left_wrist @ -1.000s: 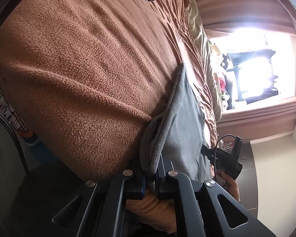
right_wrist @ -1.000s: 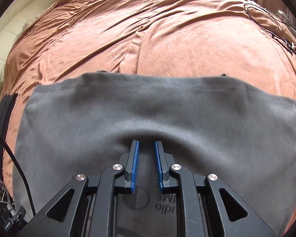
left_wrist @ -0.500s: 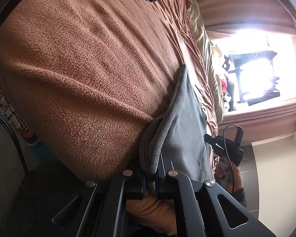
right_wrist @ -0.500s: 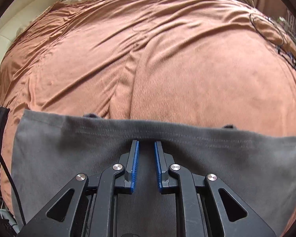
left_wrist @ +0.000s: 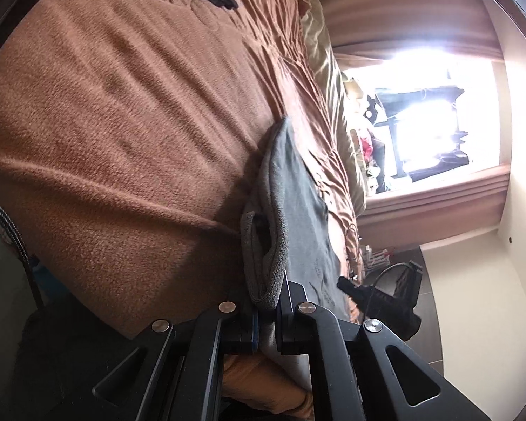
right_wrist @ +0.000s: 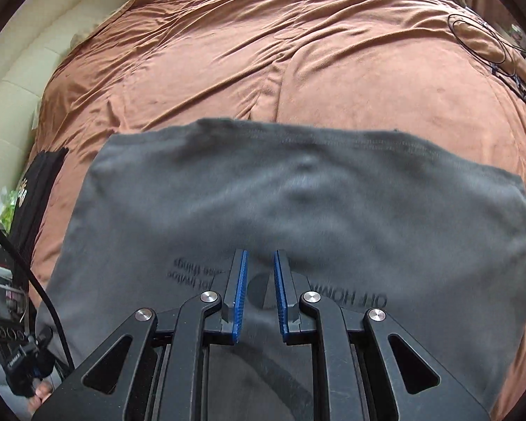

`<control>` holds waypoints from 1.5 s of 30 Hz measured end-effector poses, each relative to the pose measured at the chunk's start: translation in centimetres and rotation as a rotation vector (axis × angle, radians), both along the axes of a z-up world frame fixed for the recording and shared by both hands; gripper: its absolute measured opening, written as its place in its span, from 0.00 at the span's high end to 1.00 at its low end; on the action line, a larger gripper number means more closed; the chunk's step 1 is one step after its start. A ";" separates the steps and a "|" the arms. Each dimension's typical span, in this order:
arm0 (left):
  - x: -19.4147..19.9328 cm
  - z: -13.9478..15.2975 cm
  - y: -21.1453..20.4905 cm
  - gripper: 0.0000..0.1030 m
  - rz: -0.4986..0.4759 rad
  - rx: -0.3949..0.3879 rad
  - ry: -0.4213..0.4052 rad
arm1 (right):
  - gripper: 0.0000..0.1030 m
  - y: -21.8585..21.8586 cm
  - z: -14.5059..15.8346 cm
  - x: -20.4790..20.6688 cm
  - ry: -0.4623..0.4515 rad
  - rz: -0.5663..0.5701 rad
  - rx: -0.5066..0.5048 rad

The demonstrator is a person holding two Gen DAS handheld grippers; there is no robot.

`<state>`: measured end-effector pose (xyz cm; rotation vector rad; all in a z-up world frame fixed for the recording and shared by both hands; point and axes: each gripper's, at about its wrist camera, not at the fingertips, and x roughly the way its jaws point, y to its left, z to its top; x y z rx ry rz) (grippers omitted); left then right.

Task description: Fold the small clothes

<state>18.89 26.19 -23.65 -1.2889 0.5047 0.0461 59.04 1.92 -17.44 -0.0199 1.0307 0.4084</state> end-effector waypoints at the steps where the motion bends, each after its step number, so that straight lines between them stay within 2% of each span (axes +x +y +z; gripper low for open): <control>1: 0.2 0.4 0.0 0.94 -0.009 0.004 -0.014 | 0.89 0.0 -0.5 -1.0 0.010 0.012 0.010; 9: 2.5 4.5 -0.4 0.94 -0.074 0.061 -0.090 | 0.89 -1.2 -3.8 -5.7 0.042 0.028 0.033; 20: 6.1 9.6 -2.2 0.94 -0.163 0.128 -0.160 | 0.89 -3.2 -4.0 -13.5 -0.032 -0.007 0.098; 28: 9.0 13.0 -4.3 0.94 -0.229 0.192 -0.177 | 0.89 -4.8 -5.8 -16.6 -0.044 -0.020 0.196; 32: 10.0 14.5 -5.8 0.94 -0.255 0.223 -0.178 | 0.89 -6.8 -5.0 -16.9 -0.030 -0.017 0.241; 39: 11.9 17.6 -9.6 0.94 -0.322 0.290 -0.213 | 0.88 -12.1 -2.7 -18.5 -0.123 -0.075 0.259; 45: 14.3 19.0 -13.3 0.94 -0.391 0.321 -0.223 | 0.88 -16.8 -1.0 -20.6 -0.190 -0.128 0.267</control>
